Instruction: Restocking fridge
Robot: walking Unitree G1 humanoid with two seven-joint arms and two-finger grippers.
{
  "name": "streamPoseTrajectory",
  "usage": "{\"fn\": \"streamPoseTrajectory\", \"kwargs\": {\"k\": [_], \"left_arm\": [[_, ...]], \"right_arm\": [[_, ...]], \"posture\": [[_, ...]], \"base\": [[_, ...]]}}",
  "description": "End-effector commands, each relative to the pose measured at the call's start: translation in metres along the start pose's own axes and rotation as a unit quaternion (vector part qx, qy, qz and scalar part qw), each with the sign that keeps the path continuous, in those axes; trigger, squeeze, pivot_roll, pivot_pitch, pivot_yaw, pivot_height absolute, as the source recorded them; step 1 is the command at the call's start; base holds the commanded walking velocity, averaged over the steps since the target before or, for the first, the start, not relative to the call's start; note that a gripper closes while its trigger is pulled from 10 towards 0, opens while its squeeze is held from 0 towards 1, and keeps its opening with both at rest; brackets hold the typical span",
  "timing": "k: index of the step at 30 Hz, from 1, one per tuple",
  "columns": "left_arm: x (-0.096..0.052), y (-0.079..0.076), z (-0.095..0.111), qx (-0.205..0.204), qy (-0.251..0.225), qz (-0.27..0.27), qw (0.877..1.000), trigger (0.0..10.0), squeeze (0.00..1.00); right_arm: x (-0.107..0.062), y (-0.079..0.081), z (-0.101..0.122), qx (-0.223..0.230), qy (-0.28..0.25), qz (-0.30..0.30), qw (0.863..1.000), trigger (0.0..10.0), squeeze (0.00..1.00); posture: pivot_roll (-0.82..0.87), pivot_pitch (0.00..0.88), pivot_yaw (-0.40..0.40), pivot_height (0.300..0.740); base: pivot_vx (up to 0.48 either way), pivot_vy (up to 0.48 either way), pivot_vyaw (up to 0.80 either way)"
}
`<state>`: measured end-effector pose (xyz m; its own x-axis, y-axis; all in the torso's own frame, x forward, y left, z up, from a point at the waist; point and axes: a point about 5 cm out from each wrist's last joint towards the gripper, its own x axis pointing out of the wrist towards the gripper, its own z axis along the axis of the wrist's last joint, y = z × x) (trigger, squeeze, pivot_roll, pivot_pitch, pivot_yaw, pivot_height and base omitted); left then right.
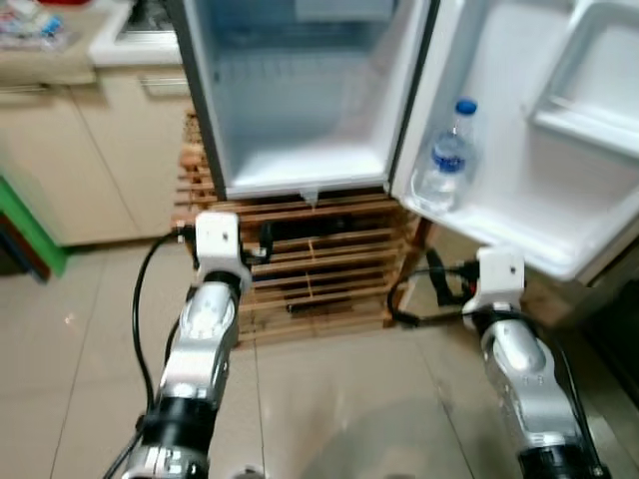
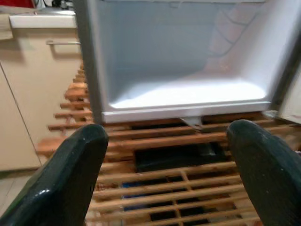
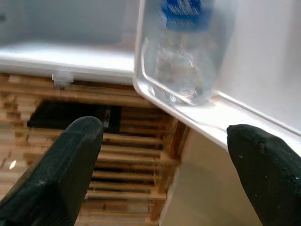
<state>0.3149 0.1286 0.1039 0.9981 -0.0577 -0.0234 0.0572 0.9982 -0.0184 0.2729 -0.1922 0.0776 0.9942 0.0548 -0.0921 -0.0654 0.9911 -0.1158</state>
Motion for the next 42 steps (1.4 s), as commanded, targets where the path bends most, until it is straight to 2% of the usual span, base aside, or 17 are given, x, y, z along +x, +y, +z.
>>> {"fn": "streamPoseTrajectory", "kwargs": {"k": [1,3,4,7,8,10,14,15,16,18,21,24,27,33,34,37,42], "left_arm": [[0.001,-0.007,0.005,-0.005,-0.013,-0.016,1.000,10.0,0.00],[0.002,-0.006,0.004,-0.018,-0.009,-0.016,1.000,10.0,0.00],[0.002,-0.006,0.004,-0.018,-0.009,-0.016,1.000,10.0,0.00],[0.008,-0.001,0.002,-0.011,0.004,-0.015,1.000,10.0,0.00],[0.012,0.005,0.001,-0.016,0.010,-0.007,1.000,10.0,0.00],[0.017,0.010,-0.001,-0.017,0.020,0.001,1.000,10.0,0.00],[0.024,0.014,-0.006,-0.003,0.045,0.002,0.999,10.0,0.00],[0.025,0.015,-0.014,0.007,0.065,0.001,0.998,10.0,0.00],[0.025,0.015,-0.014,0.007,0.065,0.001,0.998,10.0,0.00],[0.026,0.015,-0.017,0.010,0.069,0.000,0.998,10.0,0.00],[0.026,0.014,-0.018,0.006,0.070,-0.001,0.998,10.0,0.00],[0.025,0.013,-0.023,0.010,0.075,-0.003,0.997,10.0,0.00],[0.024,0.014,-0.025,0.024,0.073,-0.005,0.997,10.0,0.00],[0.019,0.017,-0.039,0.066,0.101,-0.005,0.993,10.0,0.00],[0.019,0.018,-0.042,0.069,0.105,-0.004,0.992,10.0,0.00],[0.020,0.017,-0.040,0.068,0.101,-0.005,0.992,10.0,0.00],[0.023,0.019,-0.036,0.066,0.093,-0.001,0.994,10.0,0.00]], "right_arm": [[-0.002,-0.002,0.003,-0.009,-0.007,0.008,1.000,10.0,0.00],[-0.011,-0.004,-0.012,-0.004,0.031,0.027,0.999,10.0,0.00],[-0.011,-0.004,-0.012,-0.004,0.031,0.027,0.999,10.0,0.00],[-0.031,-0.012,-0.041,0.017,0.118,0.061,0.991,10.0,0.00],[-0.044,-0.024,-0.057,0.010,0.164,0.060,0.985,10.0,0.00],[-0.052,-0.040,-0.072,-0.007,0.213,0.040,0.976,10.0,0.00],[-0.058,-0.081,-0.081,-0.054,0.248,-0.076,0.964,10.0,0.00],[-0.053,-0.113,-0.065,-0.119,0.218,-0.218,0.944,10.0,0.00],[-0.053,-0.113,-0.065,-0.119,0.218,-0.218,0.944,10.0,0.00],[-0.051,-0.132,-0.045,-0.164,0.179,-0.308,0.920,10.0,0.00],[-0.048,-0.137,-0.036,-0.176,0.159,-0.332,0.913,10.0,0.00],[-0.036,-0.146,-0.015,-0.191,0.102,-0.379,0.900,10.0,0.00],[-0.020,-0.142,0.009,-0.214,0.040,-0.387,0.896,10.0,0.00],[0.015,-0.120,0.044,-0.211,-0.050,-0.346,0.913,10.0,0.00],[0.026,-0.112,0.054,-0.213,-0.070,-0.339,0.914,10.0,0.00],[0.040,-0.106,0.068,-0.203,-0.090,-0.341,0.914,10.0,0.00],[0.049,-0.103,0.078,-0.186,-0.102,-0.339,0.916,10.0,0.00]], "posture": [[-0.13,0.000,0.010,0.740],[-0.14,0.000,0.009,0.740],[-0.14,0.000,0.009,0.740],[-0.15,0.000,0.008,0.740],[-0.16,0.000,0.008,0.740],[-0.16,0.000,0.011,0.740],[-0.17,0.000,0.014,0.740],[-0.17,0.000,0.017,0.740],[-0.17,0.000,0.017,0.740],[-0.17,0.000,0.020,0.740],[-0.17,0.000,0.024,0.740],[-0.16,0.000,0.030,0.740],[-0.15,0.000,0.034,0.740],[-0.15,0.000,0.040,0.740],[-0.15,0.000,0.040,0.740],[-0.14,0.000,0.037,0.740],[-0.13,0.000,0.030,0.740]], "base": [[0.000,-0.472,0.68],[0.000,-0.129,0.00],[0.000,0.000,0.00],[0.000,0.000,0.00],[0.000,0.000,0.00],[0.000,0.000,0.00],[0.000,0.000,0.00],[0.000,0.000,0.00],[0.000,0.000,0.00],[0.000,0.000,0.00],[0.000,0.000,0.00],[0.000,0.000,0.00],[0.000,0.000,0.00],[0.000,0.000,0.00],[0.000,0.000,0.00],[0.000,0.000,0.00],[0.000,0.000,0.00]]}}
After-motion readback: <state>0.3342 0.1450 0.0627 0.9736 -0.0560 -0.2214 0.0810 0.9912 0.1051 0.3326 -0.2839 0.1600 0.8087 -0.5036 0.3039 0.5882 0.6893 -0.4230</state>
